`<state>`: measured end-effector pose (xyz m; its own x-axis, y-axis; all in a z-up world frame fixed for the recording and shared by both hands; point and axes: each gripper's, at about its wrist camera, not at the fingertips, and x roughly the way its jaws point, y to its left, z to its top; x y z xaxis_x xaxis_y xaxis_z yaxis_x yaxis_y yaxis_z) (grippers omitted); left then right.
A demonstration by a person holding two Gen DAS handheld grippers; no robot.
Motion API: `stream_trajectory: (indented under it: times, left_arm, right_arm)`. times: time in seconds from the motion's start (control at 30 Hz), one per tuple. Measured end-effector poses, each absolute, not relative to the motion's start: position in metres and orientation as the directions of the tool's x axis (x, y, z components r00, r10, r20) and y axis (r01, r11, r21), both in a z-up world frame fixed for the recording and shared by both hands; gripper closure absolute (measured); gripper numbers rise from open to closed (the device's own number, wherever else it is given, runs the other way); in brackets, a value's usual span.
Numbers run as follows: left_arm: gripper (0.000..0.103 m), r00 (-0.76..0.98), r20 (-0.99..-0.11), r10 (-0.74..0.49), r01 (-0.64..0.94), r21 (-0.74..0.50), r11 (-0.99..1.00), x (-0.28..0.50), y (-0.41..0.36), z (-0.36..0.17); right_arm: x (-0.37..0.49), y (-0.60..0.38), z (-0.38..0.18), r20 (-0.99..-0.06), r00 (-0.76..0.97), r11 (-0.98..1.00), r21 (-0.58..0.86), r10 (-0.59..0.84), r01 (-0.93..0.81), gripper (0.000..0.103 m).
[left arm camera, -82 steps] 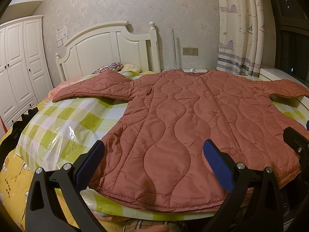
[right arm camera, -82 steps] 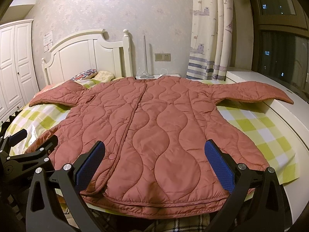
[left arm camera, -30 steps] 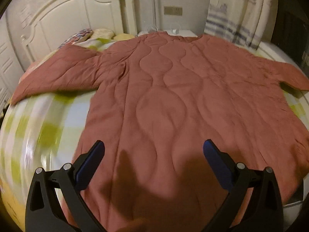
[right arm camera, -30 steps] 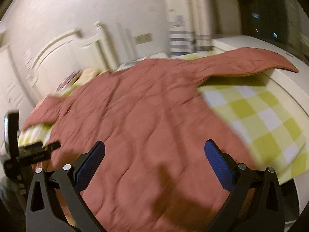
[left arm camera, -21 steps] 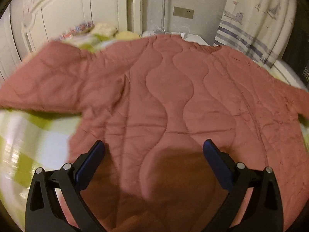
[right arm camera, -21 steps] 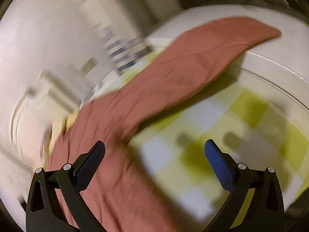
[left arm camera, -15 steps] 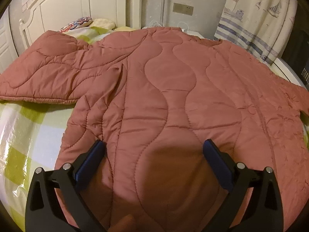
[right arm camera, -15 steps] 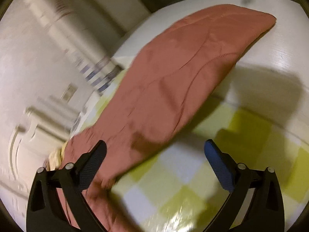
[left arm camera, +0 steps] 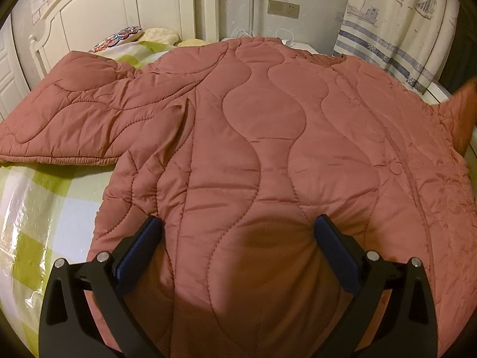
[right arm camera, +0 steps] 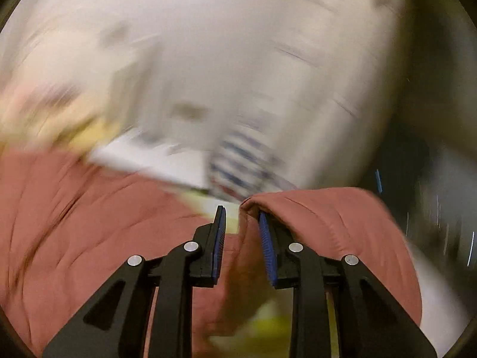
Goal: Fold large clothes
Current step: 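Grasp the sleeve with the right gripper and fold it across the jacket body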
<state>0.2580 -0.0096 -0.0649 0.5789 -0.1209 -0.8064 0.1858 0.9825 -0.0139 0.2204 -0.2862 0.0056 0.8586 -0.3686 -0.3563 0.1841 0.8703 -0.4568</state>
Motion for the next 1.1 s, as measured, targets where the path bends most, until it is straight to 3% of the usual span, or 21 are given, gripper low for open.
stream_trajectory:
  times: [0.03, 0.13, 0.2, 0.27, 0.33, 0.47, 0.53, 0.6, 0.67, 0.77, 0.87, 0.97, 1.03, 1.1]
  left_arm:
    - [0.002, 0.580, -0.805, -0.124, 0.186, -0.017, 0.982, 0.258, -0.009, -0.065]
    - [0.002, 0.582, -0.803, -0.130, 0.188, -0.023, 0.982, 0.256, -0.007, -0.066]
    - [0.002, 0.583, -0.802, -0.133, 0.190, -0.025, 0.981, 0.255, -0.006, -0.066]
    - [0.002, 0.583, -0.801, -0.134, 0.190, -0.026, 0.981, 0.255, -0.006, -0.066]
    - [0.002, 0.584, -0.801, -0.131, 0.190, -0.023, 0.982, 0.255, -0.006, -0.066]
    - [0.002, 0.584, -0.801, -0.132, 0.190, -0.023, 0.982, 0.254, -0.006, -0.067]
    - [0.002, 0.584, -0.801, -0.131, 0.190, -0.022, 0.982, 0.254, -0.006, -0.067]
    - [0.002, 0.584, -0.801, -0.131, 0.190, -0.022, 0.982, 0.254, -0.006, -0.067]
    - [0.002, 0.584, -0.801, -0.131, 0.190, -0.022, 0.982, 0.254, -0.006, -0.067]
    - [0.002, 0.585, -0.801, -0.132, 0.190, -0.023, 0.982, 0.254, -0.006, -0.067]
    - [0.002, 0.584, -0.801, -0.132, 0.190, -0.023, 0.981, 0.254, -0.006, -0.067]
    - [0.002, 0.584, -0.801, -0.133, 0.190, -0.024, 0.981, 0.254, -0.006, -0.067]
    - [0.002, 0.585, -0.800, -0.133, 0.190, -0.025, 0.981, 0.254, -0.006, -0.067]
    - [0.002, 0.585, -0.800, -0.133, 0.190, -0.024, 0.981, 0.254, -0.006, -0.067]
  right_arm:
    - [0.226, -0.246, -0.017, -0.415, 0.851, 0.822, -0.569, -0.322, 0.034, 0.072]
    - [0.228, -0.185, -0.074, -0.579, 0.768, 0.708, -0.662, -0.274, -0.246, 0.068]
    - [0.223, -0.182, -0.090, -0.573, 0.765, 0.706, -0.670, -0.294, -0.230, 0.068]
    - [0.222, -0.207, -0.083, -0.620, 0.744, 0.813, -0.551, -0.249, -0.188, 0.056]
    - [0.218, -0.237, -0.073, -0.657, 0.724, 0.894, -0.429, -0.212, -0.128, 0.026]
    - [0.189, -0.282, -0.055, -0.689, 0.722, 0.977, -0.187, -0.060, -0.098, 0.024]
    - [0.169, -0.306, -0.048, -0.667, 0.745, 0.995, -0.080, -0.004, -0.066, 0.023]
    - [0.155, -0.322, -0.045, -0.650, 0.756, 0.997, -0.060, -0.072, 0.043, 0.021]
    - [0.164, -0.335, -0.042, -0.613, 0.758, 0.974, -0.150, -0.225, 0.169, 0.021]
    - [0.153, -0.314, -0.021, -0.468, 0.839, 0.947, -0.279, -0.278, 0.158, 0.020]
    - [0.145, -0.263, -0.004, -0.377, 0.908, 0.914, -0.406, -0.186, 0.018, 0.017]
    - [0.148, -0.220, -0.002, -0.380, 0.924, 0.867, -0.476, -0.048, -0.151, 0.017]
    - [0.140, -0.218, 0.002, -0.379, 0.925, 0.888, -0.431, -0.019, -0.158, 0.017]
    - [0.131, -0.236, 0.008, -0.316, 0.948, 0.946, -0.314, -0.027, -0.077, 0.021]
